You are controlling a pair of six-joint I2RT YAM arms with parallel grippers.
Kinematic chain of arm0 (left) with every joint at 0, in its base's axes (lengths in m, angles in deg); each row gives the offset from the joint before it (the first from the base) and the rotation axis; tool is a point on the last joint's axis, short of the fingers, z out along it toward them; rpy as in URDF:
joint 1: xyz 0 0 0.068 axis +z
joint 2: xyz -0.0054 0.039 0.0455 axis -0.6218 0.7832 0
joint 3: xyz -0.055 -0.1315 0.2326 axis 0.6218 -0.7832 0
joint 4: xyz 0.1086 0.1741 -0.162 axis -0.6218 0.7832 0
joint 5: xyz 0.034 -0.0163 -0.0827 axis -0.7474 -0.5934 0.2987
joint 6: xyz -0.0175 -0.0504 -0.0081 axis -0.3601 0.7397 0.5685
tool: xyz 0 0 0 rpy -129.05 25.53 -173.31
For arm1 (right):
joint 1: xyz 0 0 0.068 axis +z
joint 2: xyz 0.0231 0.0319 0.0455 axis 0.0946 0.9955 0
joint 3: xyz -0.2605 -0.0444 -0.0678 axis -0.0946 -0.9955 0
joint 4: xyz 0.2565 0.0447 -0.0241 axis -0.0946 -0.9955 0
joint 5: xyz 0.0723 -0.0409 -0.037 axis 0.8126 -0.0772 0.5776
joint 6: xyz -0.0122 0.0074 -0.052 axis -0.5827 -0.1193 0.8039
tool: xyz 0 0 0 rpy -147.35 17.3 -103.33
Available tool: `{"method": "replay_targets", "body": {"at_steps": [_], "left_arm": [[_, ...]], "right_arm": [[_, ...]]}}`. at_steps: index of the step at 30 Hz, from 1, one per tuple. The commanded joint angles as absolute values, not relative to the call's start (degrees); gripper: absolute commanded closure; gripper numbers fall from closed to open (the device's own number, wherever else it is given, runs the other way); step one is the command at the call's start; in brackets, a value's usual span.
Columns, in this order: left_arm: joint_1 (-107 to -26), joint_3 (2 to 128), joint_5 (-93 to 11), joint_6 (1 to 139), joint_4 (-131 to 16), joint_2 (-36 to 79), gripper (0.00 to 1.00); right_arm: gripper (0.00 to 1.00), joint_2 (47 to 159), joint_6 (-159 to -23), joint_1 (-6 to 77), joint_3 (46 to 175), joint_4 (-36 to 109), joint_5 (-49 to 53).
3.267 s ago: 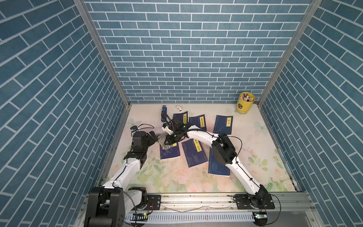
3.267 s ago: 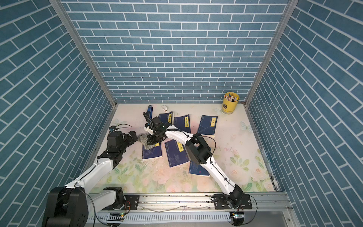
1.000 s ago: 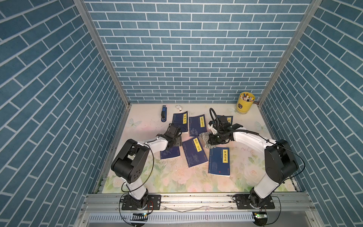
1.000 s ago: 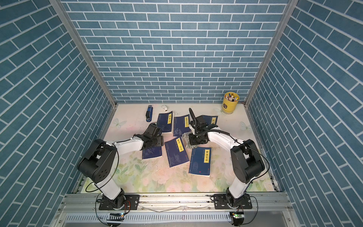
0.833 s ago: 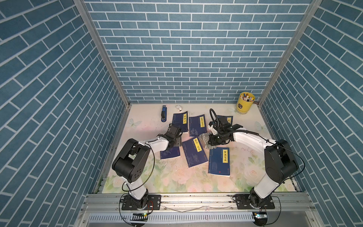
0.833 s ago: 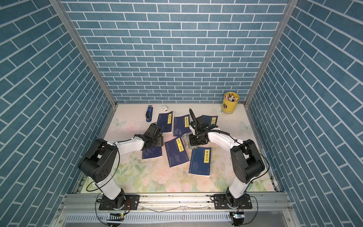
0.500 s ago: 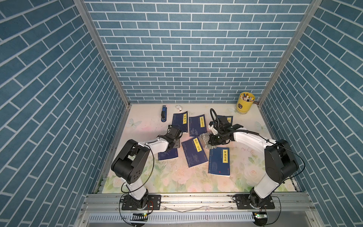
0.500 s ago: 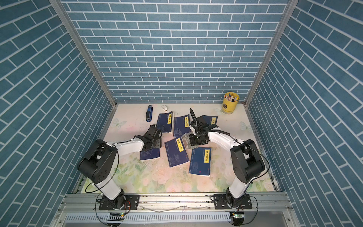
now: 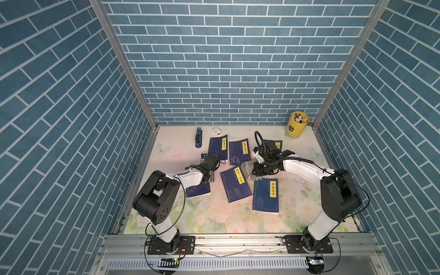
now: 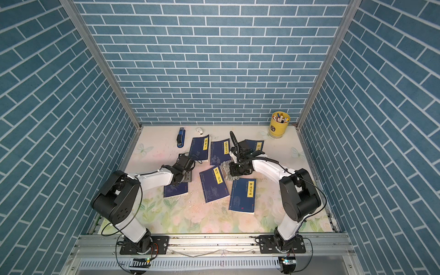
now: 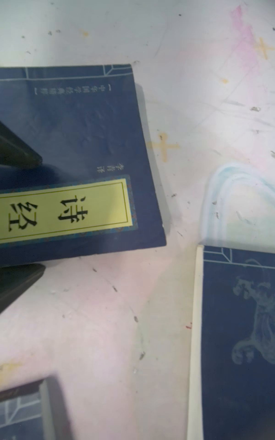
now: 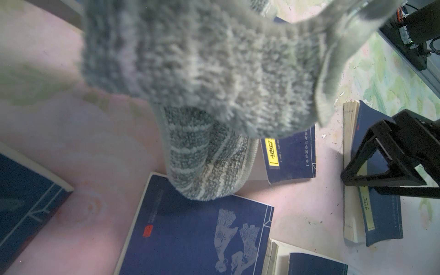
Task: Wipe the cover of the book
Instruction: Adjust the book at the center of the board.
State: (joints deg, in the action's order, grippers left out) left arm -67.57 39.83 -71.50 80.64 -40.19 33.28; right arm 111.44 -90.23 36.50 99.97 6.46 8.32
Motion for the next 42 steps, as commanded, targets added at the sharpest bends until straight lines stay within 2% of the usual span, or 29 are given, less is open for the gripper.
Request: {"method": "replay_targets", "body": {"at_steps": [1, 5, 9, 15, 20, 31, 42], "left_arm": [[-66.1, 37.3, -67.1, 81.2, -39.7, 28.5, 0.26], [-65.1, 36.6, -64.8, 81.3, -39.0, 24.2, 0.25], [-65.3, 35.5, -61.8, 81.5, -35.8, 19.8, 0.28], [-65.3, 29.9, -59.9, 86.3, -30.6, 9.2, 0.32], [-65.9, 25.6, -60.3, 91.5, -25.7, 4.6, 0.34], [-66.3, 21.5, -55.8, 98.6, -26.4, 7.3, 0.41], [-66.2, 20.0, -57.8, 99.2, -31.1, 11.5, 0.4]], "right_arm": [[1.0, 112.0, -88.0, 36.3, 101.5, 6.3, 9.4], [1.0, 111.5, -88.0, 36.3, 101.2, 6.5, 9.5], [1.0, 111.6, -87.5, 36.3, 101.3, 6.4, 9.7], [1.0, 111.7, -87.3, 36.3, 100.9, 6.5, 9.9], [1.0, 113.0, -87.3, 36.2, 101.5, 6.9, 11.0], [1.0, 115.4, -86.6, 36.3, 102.9, 7.2, 12.8], [1.0, 117.1, -86.1, 36.2, 103.9, 7.4, 14.1]]}}
